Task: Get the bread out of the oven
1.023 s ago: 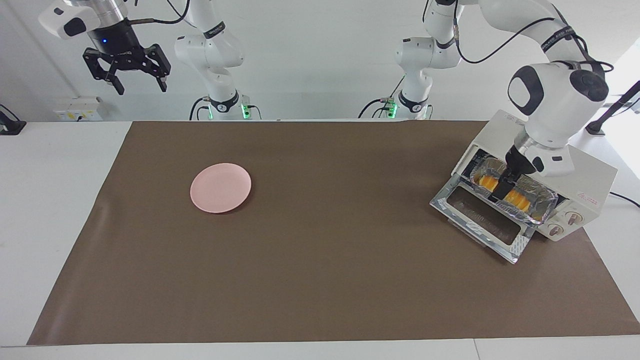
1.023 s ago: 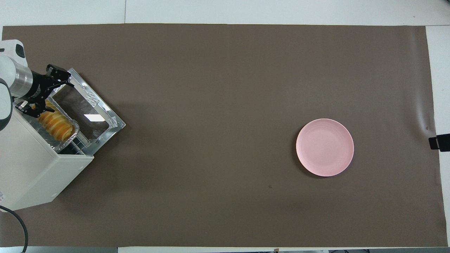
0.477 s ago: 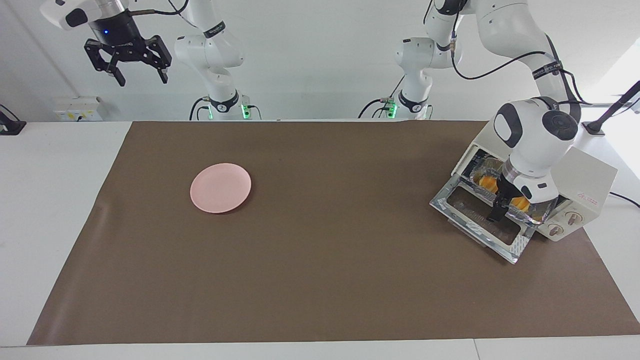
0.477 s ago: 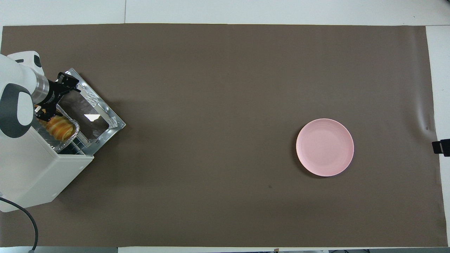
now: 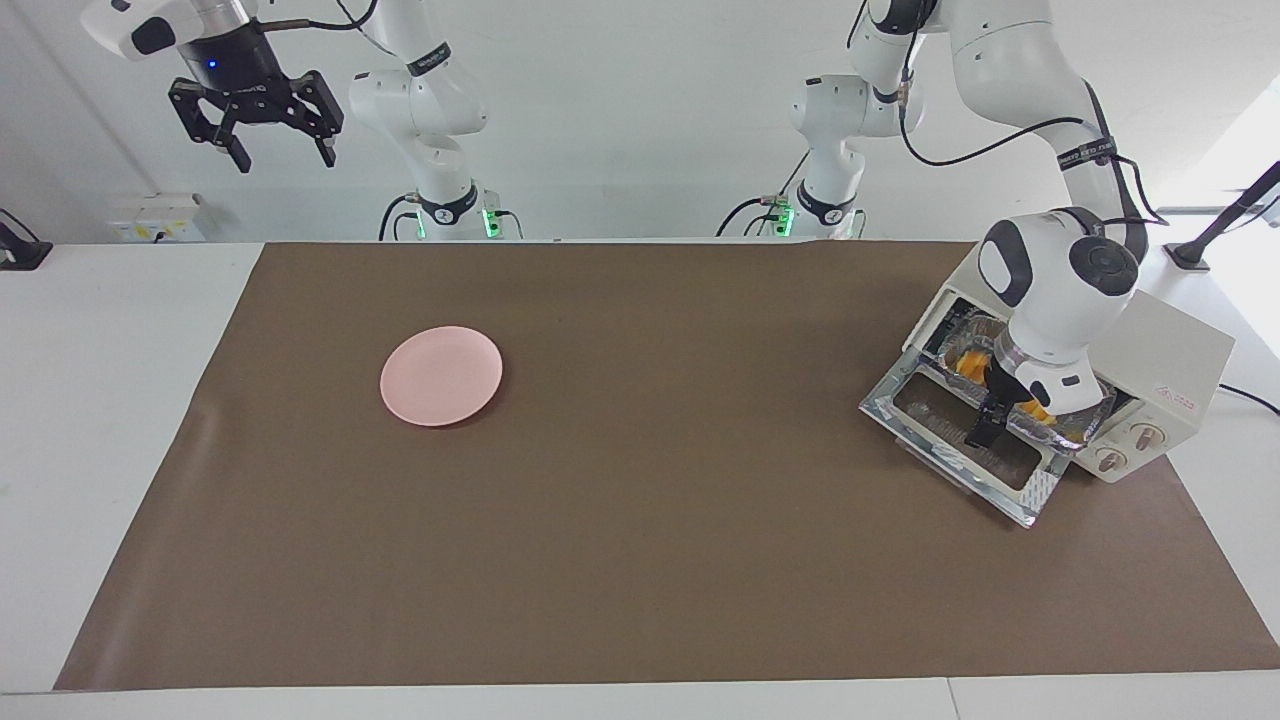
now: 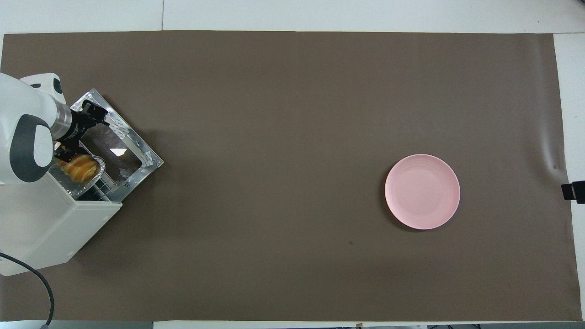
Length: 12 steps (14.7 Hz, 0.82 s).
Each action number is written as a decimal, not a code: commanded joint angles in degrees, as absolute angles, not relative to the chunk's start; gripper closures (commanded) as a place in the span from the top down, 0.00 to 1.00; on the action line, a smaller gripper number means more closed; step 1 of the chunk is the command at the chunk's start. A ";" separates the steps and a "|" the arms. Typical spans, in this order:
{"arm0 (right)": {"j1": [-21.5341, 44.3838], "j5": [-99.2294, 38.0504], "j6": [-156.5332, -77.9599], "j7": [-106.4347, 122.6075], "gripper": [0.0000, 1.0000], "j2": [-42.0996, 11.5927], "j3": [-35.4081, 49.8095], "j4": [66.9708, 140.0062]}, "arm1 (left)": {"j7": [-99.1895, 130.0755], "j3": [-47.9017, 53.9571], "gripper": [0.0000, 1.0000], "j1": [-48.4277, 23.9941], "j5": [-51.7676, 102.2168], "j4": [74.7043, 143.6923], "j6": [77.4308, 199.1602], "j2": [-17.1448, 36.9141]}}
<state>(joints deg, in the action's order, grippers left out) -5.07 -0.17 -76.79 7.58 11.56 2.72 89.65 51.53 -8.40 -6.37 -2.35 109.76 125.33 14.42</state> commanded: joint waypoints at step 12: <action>-5.63 -0.09 -74.80 8.79 1.00 13.45 2.99 90.70 | 45.88 -7.91 0.00 -25.63 -6.85 98.62 123.75 19.51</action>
<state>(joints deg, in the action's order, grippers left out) -5.13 -0.17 -75.53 7.58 12.15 2.44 89.66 46.60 -7.13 -19.63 -5.69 104.27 125.94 16.35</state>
